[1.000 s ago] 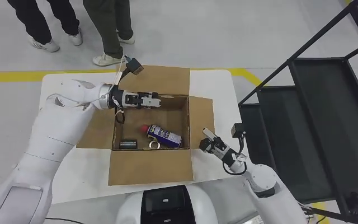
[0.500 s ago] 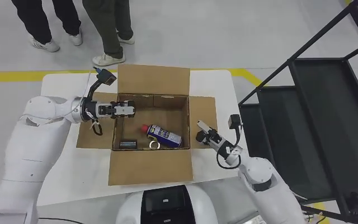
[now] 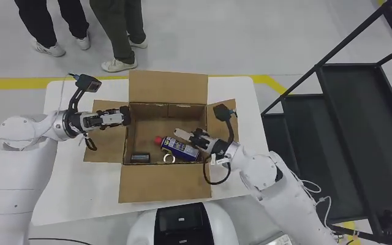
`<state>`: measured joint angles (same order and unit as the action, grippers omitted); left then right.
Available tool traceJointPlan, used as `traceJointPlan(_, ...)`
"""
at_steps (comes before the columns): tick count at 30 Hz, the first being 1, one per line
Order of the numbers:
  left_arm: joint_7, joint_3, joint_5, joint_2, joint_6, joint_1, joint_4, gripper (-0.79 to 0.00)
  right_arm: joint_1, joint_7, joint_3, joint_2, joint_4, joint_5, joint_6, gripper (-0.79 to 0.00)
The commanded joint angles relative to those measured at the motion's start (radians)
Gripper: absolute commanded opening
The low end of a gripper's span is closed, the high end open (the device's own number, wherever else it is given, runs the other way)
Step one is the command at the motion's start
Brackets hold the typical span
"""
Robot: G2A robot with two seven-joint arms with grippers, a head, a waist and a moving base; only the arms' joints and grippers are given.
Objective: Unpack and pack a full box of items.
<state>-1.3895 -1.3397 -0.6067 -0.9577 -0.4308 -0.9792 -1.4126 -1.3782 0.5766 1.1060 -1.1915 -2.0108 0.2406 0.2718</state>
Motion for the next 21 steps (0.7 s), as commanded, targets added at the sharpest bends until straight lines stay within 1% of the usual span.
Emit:
traceJointPlan(1, 0.003, -0.028, -0.015, 0.006, -0.003, -0.019, -0.002, 0.000, 0.099, 0.034, -0.079, -0.012, 0.055, 0.055, 0.103, 0.000)
traceJointPlan(4, 0.001, -0.049, -0.027, 0.013, -0.001, -0.040, -0.011, 0.000, 0.204, 0.062, -0.170, -0.030, 0.107, 0.126, 0.221, 0.000)
traceJointPlan(8, 0.001, -0.049, -0.027, 0.013, -0.001, -0.040, -0.011, 0.000, 0.308, 0.108, -0.284, -0.054, 0.164, 0.230, 0.363, 0.000)
traceJointPlan(11, 0.001, -0.049, -0.027, 0.013, -0.001, -0.040, -0.011, 0.000, 0.372, 0.152, -0.358, -0.070, 0.210, 0.296, 0.433, 0.000)
traceJointPlan(21, 0.001, -0.049, -0.027, 0.013, -0.001, -0.040, -0.011, 0.000, 0.378, 0.156, -0.365, -0.072, 0.215, 0.301, 0.436, 0.000)
